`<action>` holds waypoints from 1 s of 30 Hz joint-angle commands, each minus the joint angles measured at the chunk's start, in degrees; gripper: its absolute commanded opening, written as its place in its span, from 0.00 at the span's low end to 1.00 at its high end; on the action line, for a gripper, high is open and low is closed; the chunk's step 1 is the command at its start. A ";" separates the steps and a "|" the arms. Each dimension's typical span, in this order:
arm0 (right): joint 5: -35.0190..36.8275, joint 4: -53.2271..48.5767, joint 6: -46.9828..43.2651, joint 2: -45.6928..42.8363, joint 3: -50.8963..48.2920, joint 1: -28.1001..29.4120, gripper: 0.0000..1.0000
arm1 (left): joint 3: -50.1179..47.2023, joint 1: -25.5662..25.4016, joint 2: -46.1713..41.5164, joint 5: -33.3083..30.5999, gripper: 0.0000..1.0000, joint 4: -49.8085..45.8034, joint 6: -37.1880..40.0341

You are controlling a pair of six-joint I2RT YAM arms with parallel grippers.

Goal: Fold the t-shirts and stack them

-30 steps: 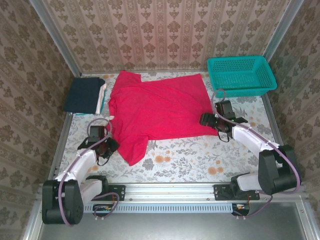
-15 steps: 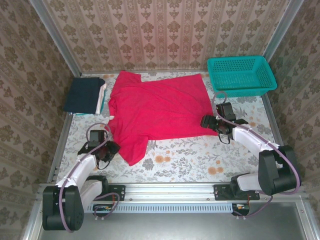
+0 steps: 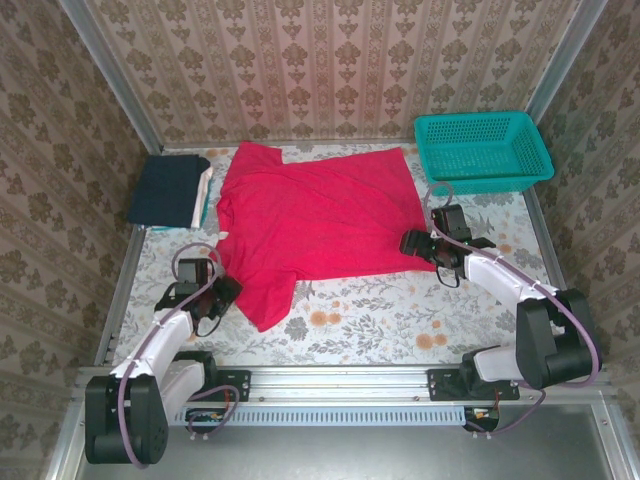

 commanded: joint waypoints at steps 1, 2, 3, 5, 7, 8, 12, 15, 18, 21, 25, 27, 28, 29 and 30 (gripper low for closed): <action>-0.81 0.52 0.84 0.43 0.81 -0.13 0.86 | 0.79 0.30 1.62 1.15 0.39 1.63 1.36; -0.83 0.51 0.76 0.43 0.85 -0.14 0.87 | 0.69 0.30 2.07 1.69 0.39 2.41 1.30; -0.90 0.49 0.73 0.49 0.89 -0.14 0.87 | 0.59 0.30 2.64 2.31 0.38 3.25 1.13; -0.81 0.51 0.63 0.51 0.85 -0.17 0.87 | 0.59 0.30 3.27 2.88 0.37 4.16 0.96; -0.81 0.46 0.58 0.52 0.76 -0.16 0.87 | 0.59 0.30 3.37 2.75 0.35 4.31 0.95; -0.81 0.57 0.58 0.51 0.63 -0.19 0.87 | 0.59 0.30 3.31 2.73 0.33 4.49 1.01; -1.03 0.84 0.90 0.77 0.41 -0.26 0.87 | 0.32 0.30 2.89 3.01 0.22 5.06 1.01; -0.26 0.31 1.60 0.69 0.32 -0.22 0.87 | 0.15 0.30 3.01 2.84 0.10 4.61 1.02; 1.99 -0.27 5.28 0.36 -0.28 -0.67 0.87 | -0.08 0.30 3.04 2.88 0.00 3.44 1.36; 1.61 -3.43 8.67 1.12 0.11 -3.21 0.86 | -0.93 0.30 2.01 3.17 0.00 1.85 1.46; 1.99 -6.93 9.46 1.83 0.02 -4.15 0.72 | -2.86 0.30 -1.88 2.69 0.00 -0.35 0.33; 1.88 -7.44 10.78 3.91 -0.53 -4.35 0.66 | -3.14 0.39 -4.11 2.10 0.00 -2.24 0.24; 1.87 -7.72 11.22 4.19 -0.71 -4.36 0.64 | -3.19 0.46 -5.03 1.84 0.00 -2.91 0.24; 1.62 -7.81 11.63 4.45 -1.02 -4.44 0.63 | -3.28 0.52 -5.98 1.57 0.00 -3.44 0.16; 1.26 -7.53 11.86 4.63 -1.37 -4.44 0.62 | -3.36 0.64 -6.64 1.45 0.00 -3.74 0.06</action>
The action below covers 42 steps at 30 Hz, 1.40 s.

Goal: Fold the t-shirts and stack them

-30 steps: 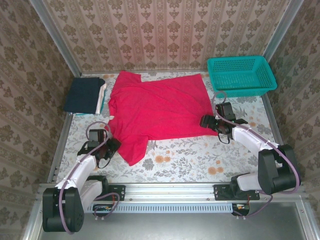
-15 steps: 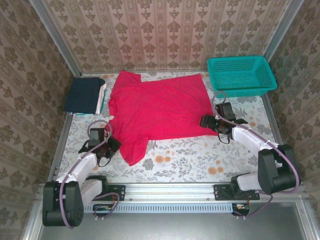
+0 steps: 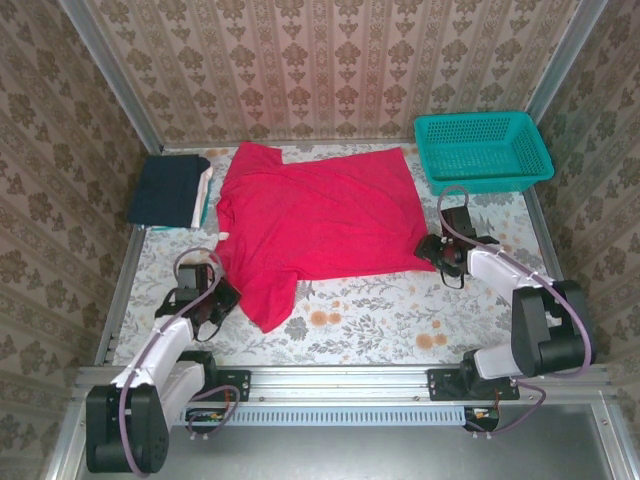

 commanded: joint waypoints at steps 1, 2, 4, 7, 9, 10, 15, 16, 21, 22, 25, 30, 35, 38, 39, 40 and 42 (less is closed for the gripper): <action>0.08 -2.38 2.77 0.88 -1.66 -0.21 0.62 | -0.70 0.73 -2.43 -0.80 0.00 -3.39 -0.81; -0.39 -2.05 2.94 1.09 -1.82 -0.28 0.61 | -0.68 0.69 -2.69 -0.85 0.00 -3.37 -0.90; -0.61 -1.82 3.00 1.75 -1.88 -0.22 0.59 | -0.64 0.87 -2.57 -0.80 0.00 -3.35 -1.06; -1.22 -0.90 3.04 2.81 -1.79 -0.27 0.54 | -0.40 0.96 -2.15 -0.73 0.00 -3.26 -0.77; -1.92 0.06 3.04 3.57 -1.56 -0.31 0.51 | -0.26 0.96 -1.87 -0.71 0.00 -3.31 -0.65; -2.15 0.31 3.15 3.95 -1.32 -0.31 0.51 | -0.28 0.96 -1.80 -0.71 0.00 -3.08 -0.55; -2.59 1.11 3.23 5.86 0.03 -0.31 0.43 | -0.29 1.15 -1.55 -0.54 0.00 -2.74 -0.30; -2.60 1.22 3.30 6.10 0.13 -0.39 0.40 | -0.26 1.20 -1.54 -0.54 0.00 -2.64 -0.30; -2.25 0.93 3.12 6.59 0.59 -0.57 0.17 | -0.24 1.23 -1.51 -0.48 0.00 -2.65 0.04; -2.32 0.78 3.13 6.54 0.57 -0.62 0.12 | -0.21 1.22 -1.54 -0.45 0.00 -2.65 0.22; -2.19 0.36 2.78 5.64 0.23 -0.68 0.00 | 0.29 1.24 -1.65 -0.28 0.00 -3.08 0.71; 0.02 -1.67 1.85 1.81 -1.11 -0.66 0.00 | 1.47 1.42 -2.57 -0.45 0.00 -4.93 1.73; 2.81 -4.87 1.58 -1.27 -3.29 -0.75 0.00 | 2.39 1.59 -3.31 -0.28 0.00 -6.68 2.46; 2.84 -4.11 1.18 -3.69 -4.33 -0.92 0.28 | 2.40 1.65 -3.17 -0.32 0.00 -6.46 2.61; 2.33 -4.03 1.03 -3.38 -4.11 -0.92 0.33 | 2.40 1.66 -2.92 -0.28 0.00 -6.18 2.62; 2.00 -3.81 1.03 -3.04 -3.85 -0.95 0.37 | 2.40 1.71 -2.67 -0.19 0.00 -5.80 2.66; 1.89 -2.84 1.21 -2.37 -3.72 -0.92 0.44 | 2.56 1.78 -1.97 0.03 0.00 -5.39 2.61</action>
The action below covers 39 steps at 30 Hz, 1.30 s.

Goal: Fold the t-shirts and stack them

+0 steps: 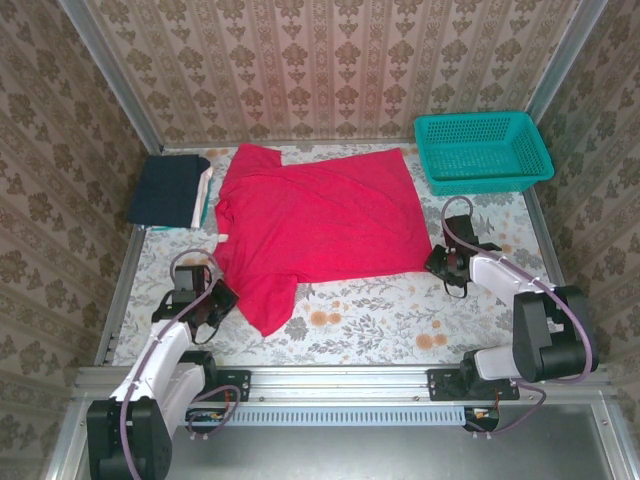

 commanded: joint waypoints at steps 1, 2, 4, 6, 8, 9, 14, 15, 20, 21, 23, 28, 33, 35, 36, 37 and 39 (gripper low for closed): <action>0.71 -0.36 -0.46 0.45 -0.16 -0.11 0.46 | 1.84 0.66 0.77 0.14 0.00 -1.01 1.39; 0.63 -0.17 -0.45 0.47 -0.10 -0.12 0.46 | 2.05 0.62 1.09 0.16 0.00 -1.02 1.44; 0.07 0.03 -0.44 2.25 0.38 -0.08 0.46 | 2.14 0.64 1.42 0.14 0.00 -1.02 1.72; -0.79 0.30 -0.39 2.80 0.82 -0.03 0.45 | 2.16 0.60 1.44 0.08 0.00 -0.90 1.58; -1.42 0.45 -0.51 3.23 1.22 -0.11 0.43 | 2.02 0.61 1.40 0.08 0.00 -0.73 1.44; -1.72 0.56 -0.68 3.50 1.32 -0.09 0.42 | 1.93 0.59 1.47 0.08 0.00 -0.74 1.42; -2.70 0.82 -0.83 4.04 1.92 -0.04 0.34 | 1.42 0.65 1.46 0.00 0.00 -0.36 1.33; -2.81 0.89 -0.80 3.88 1.93 -0.12 0.33 | 1.34 0.64 1.38 0.03 0.00 -0.36 1.33; -3.00 1.05 -0.70 3.55 2.00 -0.05 0.35 | 1.18 0.70 1.52 0.08 0.00 0.00 1.41; -2.92 1.20 -0.77 3.87 2.01 -0.09 0.35 | 1.22 0.71 1.57 0.14 0.00 0.07 1.41; -2.71 1.49 -0.79 4.57 2.06 -0.14 0.34 | 1.13 0.78 1.62 0.16 0.00 0.12 1.41; -2.54 2.88 -0.37 5.52 2.66 -0.14 0.30 | 0.65 0.68 1.62 0.24 0.00 0.34 1.36; -2.19 2.99 -0.13 6.38 3.55 -0.13 0.26 | 0.36 0.75 1.73 0.34 0.00 0.89 1.30; -2.19 3.31 -0.09 6.41 3.47 -0.12 0.26 | 0.34 0.78 1.70 0.34 0.00 0.84 1.37; -2.17 3.71 0.00 6.46 3.34 -0.12 0.26 | 0.34 0.77 1.70 0.34 0.00 0.85 1.33; -2.10 4.00 0.01 6.76 3.33 -0.12 0.26 | 0.30 0.80 1.68 0.34 0.00 0.90 1.25; -2.23 3.67 -0.15 7.98 3.79 -0.20 0.24 | 0.25 0.77 1.69 0.41 0.00 0.97 1.24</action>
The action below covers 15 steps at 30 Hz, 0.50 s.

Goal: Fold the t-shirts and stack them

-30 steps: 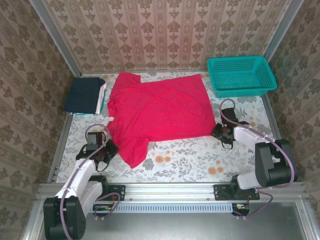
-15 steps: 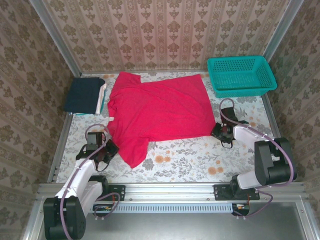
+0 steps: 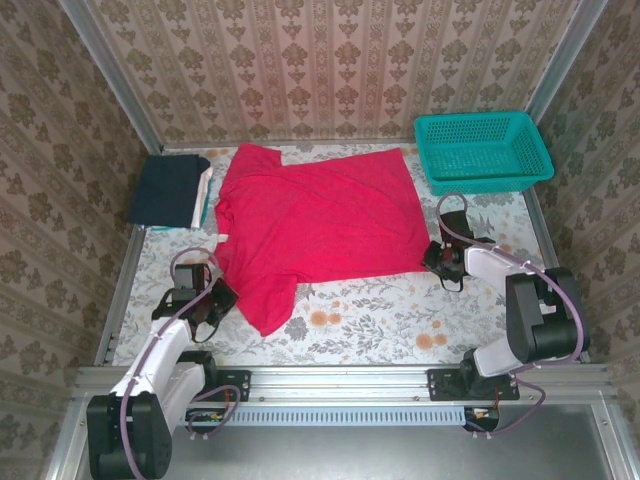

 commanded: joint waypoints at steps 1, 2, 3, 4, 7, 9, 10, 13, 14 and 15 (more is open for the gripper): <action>-0.50 0.12 0.52 2.09 1.56 -0.16 0.22 | -0.17 0.51 0.20 0.43 0.00 0.27 0.83; -0.65 -0.05 0.53 2.41 1.59 -0.16 0.18 | -0.16 0.57 0.14 0.54 0.00 0.20 0.82; -0.75 -0.07 0.52 2.53 1.54 -0.16 0.14 | -0.12 0.50 0.12 0.56 0.00 0.06 0.82; -0.62 -0.19 0.55 2.41 1.37 -0.16 0.09 | -0.01 0.55 0.03 0.56 0.00 -0.03 0.83; 0.98 -1.48 0.52 0.68 0.69 -0.16 0.00 | 0.16 0.50 -0.74 0.56 0.00 -0.79 0.82; 2.53 -3.02 0.56 -1.40 -0.09 -0.24 0.00 | 0.52 0.50 -1.67 0.65 0.00 -2.33 0.91; 3.28 -3.79 0.56 -2.54 -0.45 -0.21 0.00 | 0.69 0.52 -2.29 0.65 0.00 -3.58 0.99; 5.83 -6.73 0.52 -7.17 -2.37 -0.47 0.00 | 0.80 0.60 -5.16 0.30 0.00 -8.76 1.18; 6.69 -7.69 0.76 -8.67 -3.18 -0.59 0.00 | 0.68 0.61 -6.69 0.30 0.00 -10.73 0.87; 7.28 -8.59 0.93 -10.06 -4.10 -0.84 0.00 | 0.72 0.60 -8.25 0.62 0.00 -12.52 0.43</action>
